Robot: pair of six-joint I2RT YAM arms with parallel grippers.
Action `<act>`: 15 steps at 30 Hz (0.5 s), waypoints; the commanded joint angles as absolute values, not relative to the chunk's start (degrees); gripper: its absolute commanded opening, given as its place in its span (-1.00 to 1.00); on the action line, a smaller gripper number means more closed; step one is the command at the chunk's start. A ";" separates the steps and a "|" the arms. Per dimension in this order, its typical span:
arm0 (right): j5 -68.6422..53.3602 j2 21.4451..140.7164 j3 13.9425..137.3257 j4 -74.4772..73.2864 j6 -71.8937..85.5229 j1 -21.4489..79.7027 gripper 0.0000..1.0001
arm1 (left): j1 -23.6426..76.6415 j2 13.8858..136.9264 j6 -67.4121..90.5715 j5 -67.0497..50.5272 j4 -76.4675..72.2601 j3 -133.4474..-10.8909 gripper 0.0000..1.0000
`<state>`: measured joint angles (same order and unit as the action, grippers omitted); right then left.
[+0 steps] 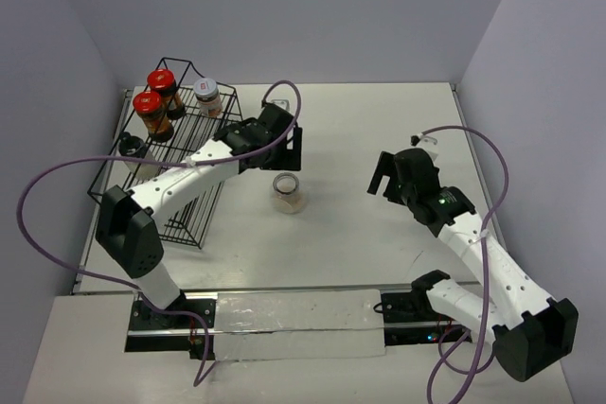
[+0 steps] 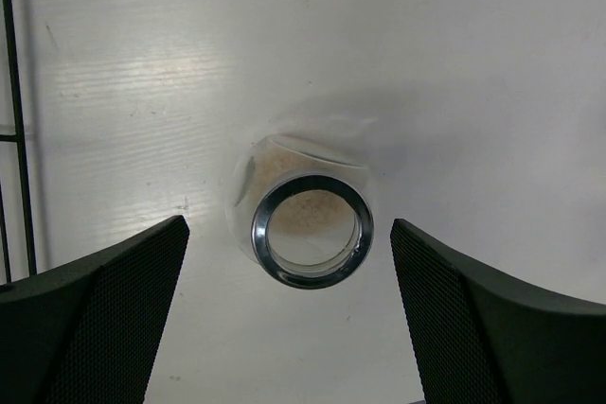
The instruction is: Organize the condiment bottles
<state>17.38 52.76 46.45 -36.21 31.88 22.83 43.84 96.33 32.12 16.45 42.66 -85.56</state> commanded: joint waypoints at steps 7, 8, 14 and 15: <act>14.70 51.38 53.20 -38.23 31.03 22.50 1.00 | 49.01 97.86 34.32 20.50 39.19 -83.20 0.97; 14.93 51.47 53.26 -38.40 31.03 22.50 1.00 | 49.04 97.71 34.62 20.51 38.75 -82.64 0.97; 14.76 50.58 53.09 -38.72 31.20 22.50 1.00 | 49.04 100.00 35.78 21.05 39.82 -82.00 0.99; 14.74 50.57 53.14 -38.93 31.17 22.56 1.00 | 49.04 100.66 36.06 21.06 39.87 -81.92 0.99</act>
